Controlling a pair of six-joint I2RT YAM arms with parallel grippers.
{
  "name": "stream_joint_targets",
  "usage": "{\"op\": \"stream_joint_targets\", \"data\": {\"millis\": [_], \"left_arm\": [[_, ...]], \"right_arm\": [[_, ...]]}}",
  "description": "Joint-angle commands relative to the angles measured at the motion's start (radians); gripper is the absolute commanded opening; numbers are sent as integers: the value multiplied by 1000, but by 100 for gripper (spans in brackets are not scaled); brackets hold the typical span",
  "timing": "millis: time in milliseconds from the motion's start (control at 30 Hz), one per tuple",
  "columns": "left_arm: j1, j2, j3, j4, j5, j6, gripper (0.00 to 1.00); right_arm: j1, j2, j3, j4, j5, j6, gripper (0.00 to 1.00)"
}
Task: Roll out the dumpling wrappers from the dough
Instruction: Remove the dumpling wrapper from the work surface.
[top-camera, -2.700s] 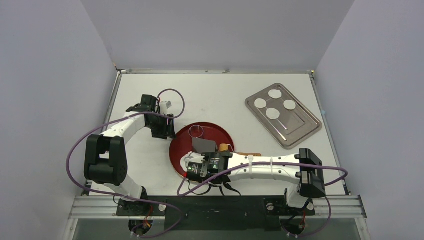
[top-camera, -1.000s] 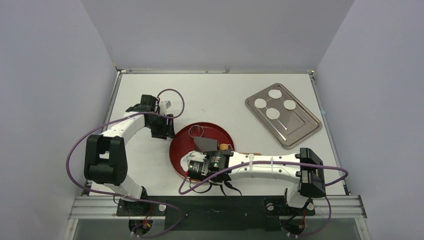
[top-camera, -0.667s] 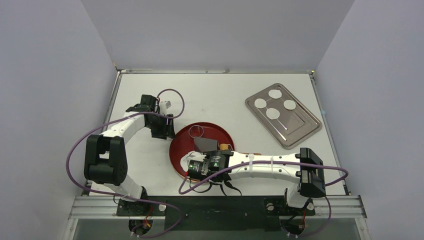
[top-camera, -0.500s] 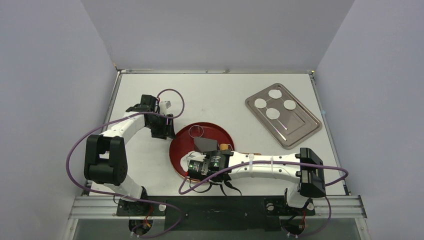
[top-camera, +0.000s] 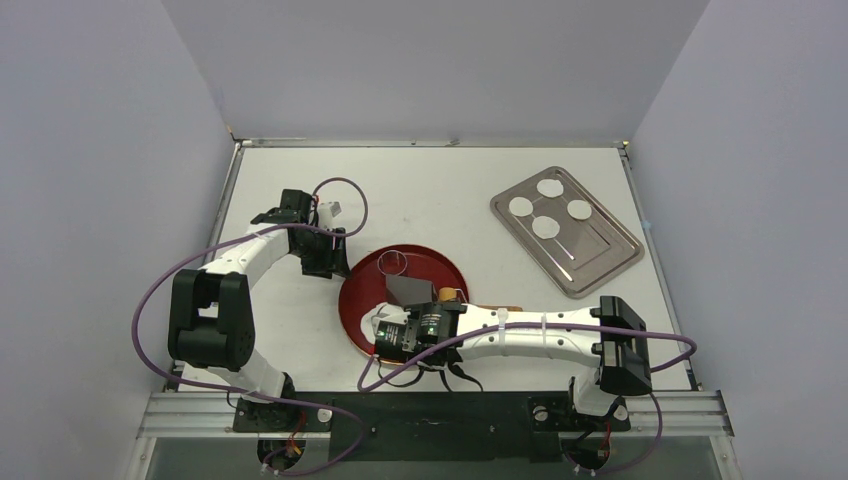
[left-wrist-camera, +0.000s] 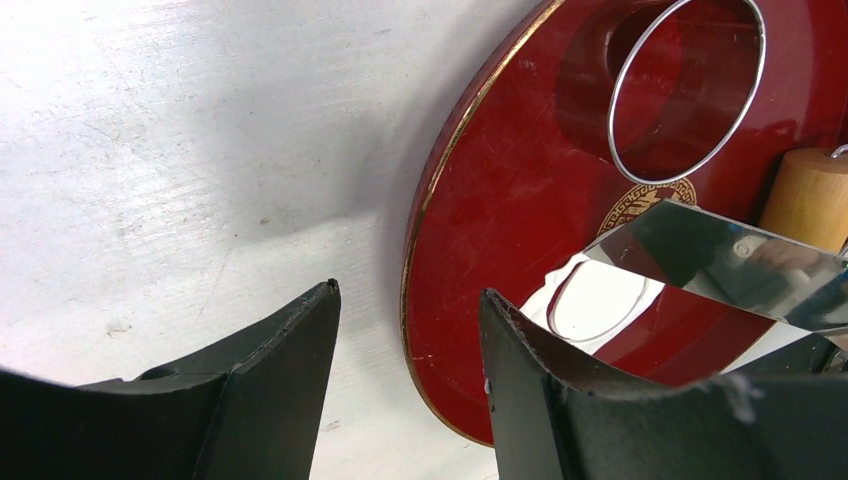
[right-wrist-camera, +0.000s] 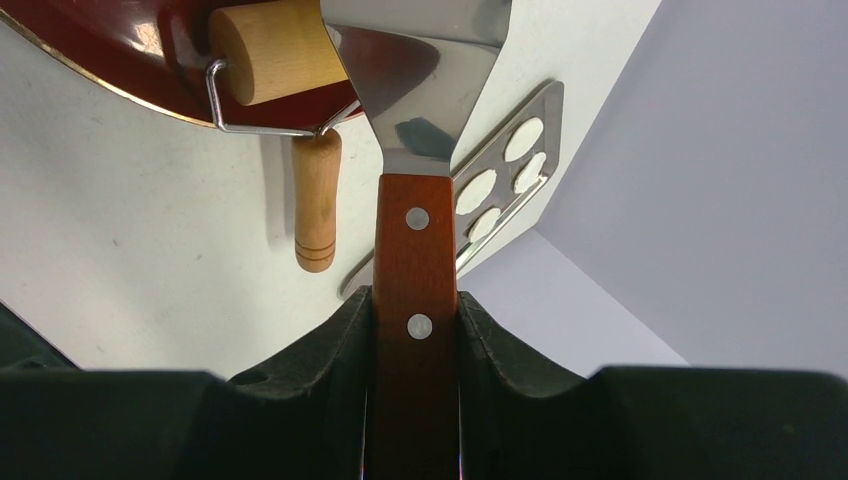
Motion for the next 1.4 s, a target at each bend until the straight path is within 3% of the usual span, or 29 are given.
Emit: {"op": "stream_joint_targets", "data": {"millis": [0,933,1367], "left_arm": [[5,-17,27,13,-7,6,51],[10,-25,25,13,-14,8,51],[10,-31,23,15,-19,9,50]], "right_arm": [[17,-30,3,28,-23,-36,0],[58,26,66,64,-19,-50,0],[-7,-12,125,39,19,40,0]]}}
